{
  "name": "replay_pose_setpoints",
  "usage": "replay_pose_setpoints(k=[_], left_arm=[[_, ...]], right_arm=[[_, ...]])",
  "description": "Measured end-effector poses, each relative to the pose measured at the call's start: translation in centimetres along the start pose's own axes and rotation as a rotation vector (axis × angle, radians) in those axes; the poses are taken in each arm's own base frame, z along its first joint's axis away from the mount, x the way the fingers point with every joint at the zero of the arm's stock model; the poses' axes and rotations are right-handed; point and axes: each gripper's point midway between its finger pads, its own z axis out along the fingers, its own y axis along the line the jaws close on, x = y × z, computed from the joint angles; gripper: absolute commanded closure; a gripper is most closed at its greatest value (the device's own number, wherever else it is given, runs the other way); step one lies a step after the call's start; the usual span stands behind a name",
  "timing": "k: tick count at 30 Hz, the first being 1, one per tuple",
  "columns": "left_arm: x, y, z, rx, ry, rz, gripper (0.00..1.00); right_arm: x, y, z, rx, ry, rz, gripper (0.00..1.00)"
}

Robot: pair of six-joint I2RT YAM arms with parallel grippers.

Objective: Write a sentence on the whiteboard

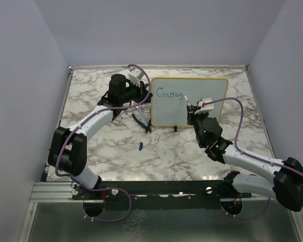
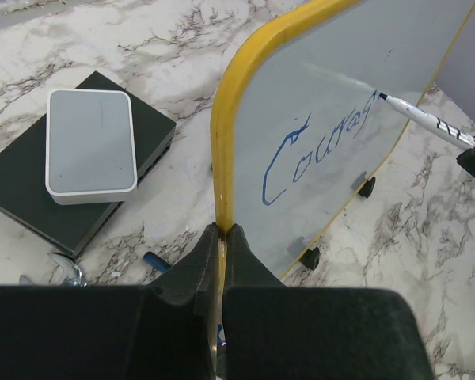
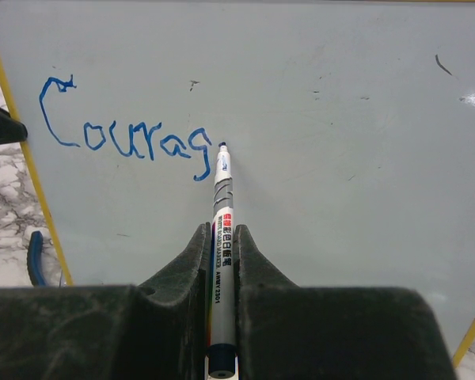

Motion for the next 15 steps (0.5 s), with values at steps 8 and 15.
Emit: replay_pose_setpoints(k=[8,15], left_arm=[[0.01,-0.01,0.00,0.000,0.000,-0.001,1.00],[0.02,-0.01,0.00,0.000,0.001,-0.001,1.00]], right_arm=[[-0.49,-0.83,-0.23,0.038,-0.009,0.005,0.99],[-0.52,-1.01,-0.23,0.044,-0.010,-0.014,0.99]])
